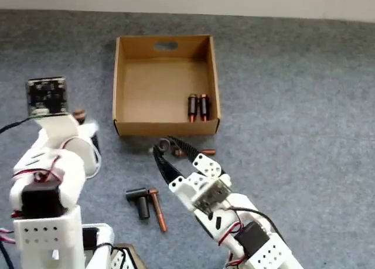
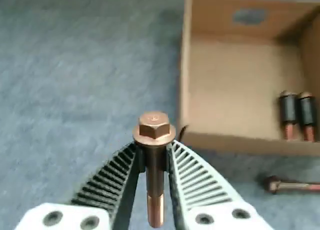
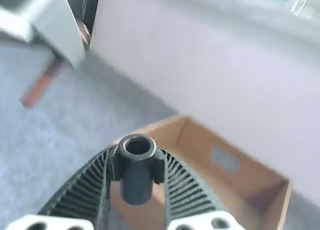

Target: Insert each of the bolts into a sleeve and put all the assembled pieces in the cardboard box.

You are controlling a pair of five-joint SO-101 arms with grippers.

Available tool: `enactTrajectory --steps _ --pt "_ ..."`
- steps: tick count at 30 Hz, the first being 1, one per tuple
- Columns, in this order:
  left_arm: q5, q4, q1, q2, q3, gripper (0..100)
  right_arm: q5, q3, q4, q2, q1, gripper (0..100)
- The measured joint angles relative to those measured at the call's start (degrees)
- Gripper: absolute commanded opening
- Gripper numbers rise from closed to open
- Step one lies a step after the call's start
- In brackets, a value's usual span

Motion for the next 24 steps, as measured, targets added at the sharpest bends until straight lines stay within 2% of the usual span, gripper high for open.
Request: enactTrajectory --steps 4,10,13,17,24 --pt "0.26 -6.86 4.84 0.0 0.0 1 0.18 0.0 -2.11 0.0 -0.09 0.7" --pt "0.53 -15.3 15.82 0.0 0.0 1 0.18 0.0 -2.46 0.0 -0.09 0.7" --pt "3.25 -18.29 19.87 0.0 0.0 1 -3.34 0.0 -2.46 0.0 -0.09 0.6" --pt "8.35 -20.04 21.71 0.0 0.0 1 -11.25 0.0 -2.46 0.0 0.44 0.6" --pt "11.6 -21.71 24.79 0.0 -2.81 1 -13.01 0.0 -2.46 0.0 5.19 0.6"
